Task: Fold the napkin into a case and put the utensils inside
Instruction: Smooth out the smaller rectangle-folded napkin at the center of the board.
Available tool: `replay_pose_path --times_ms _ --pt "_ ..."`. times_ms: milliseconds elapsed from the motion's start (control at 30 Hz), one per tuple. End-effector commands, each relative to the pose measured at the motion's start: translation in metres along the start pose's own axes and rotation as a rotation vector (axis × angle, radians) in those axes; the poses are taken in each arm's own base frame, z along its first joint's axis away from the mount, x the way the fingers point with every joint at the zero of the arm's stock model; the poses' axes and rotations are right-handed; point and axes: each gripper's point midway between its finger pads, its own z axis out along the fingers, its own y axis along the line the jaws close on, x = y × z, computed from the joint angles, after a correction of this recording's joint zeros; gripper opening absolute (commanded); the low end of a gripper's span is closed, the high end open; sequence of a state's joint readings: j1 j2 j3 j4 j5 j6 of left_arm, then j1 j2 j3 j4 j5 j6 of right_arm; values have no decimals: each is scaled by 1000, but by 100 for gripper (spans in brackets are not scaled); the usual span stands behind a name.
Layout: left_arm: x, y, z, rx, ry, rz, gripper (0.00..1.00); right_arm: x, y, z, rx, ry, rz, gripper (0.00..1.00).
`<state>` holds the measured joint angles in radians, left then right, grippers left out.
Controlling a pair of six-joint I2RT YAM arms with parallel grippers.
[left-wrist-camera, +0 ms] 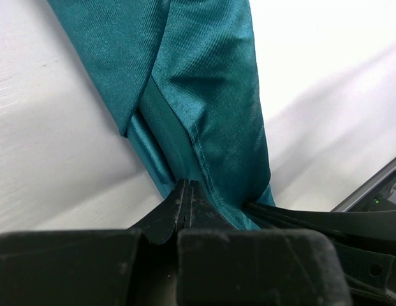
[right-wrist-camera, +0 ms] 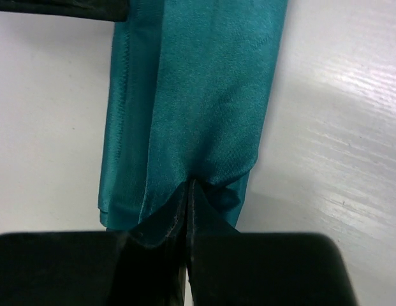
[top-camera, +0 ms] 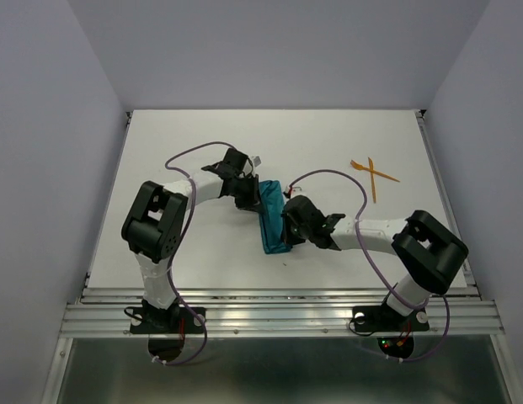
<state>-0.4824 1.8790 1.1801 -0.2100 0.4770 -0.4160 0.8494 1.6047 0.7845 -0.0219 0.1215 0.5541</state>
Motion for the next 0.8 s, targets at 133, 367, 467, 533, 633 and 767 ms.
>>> replay_pose_path --times_ms 133,367,467,533,633,767 --pt "-18 -11 -31 2 -78 36 0 -15 9 -5 -33 -27 -27 1" --pt "-14 10 -27 -29 -78 -6 0 -61 3 -25 16 -172 -11 1" --pt "-9 16 -21 -43 -63 -15 0 -71 5 -18 21 -172 1 1" --pt "-6 20 -18 -44 -58 -24 0 -81 14 -15 2 -179 11 1" --pt "0 24 -13 -48 -44 -33 0 -85 15 -2 15 -158 21 1" --pt "6 24 -11 -34 -36 -40 0 -95 14 13 24 -148 54 1"
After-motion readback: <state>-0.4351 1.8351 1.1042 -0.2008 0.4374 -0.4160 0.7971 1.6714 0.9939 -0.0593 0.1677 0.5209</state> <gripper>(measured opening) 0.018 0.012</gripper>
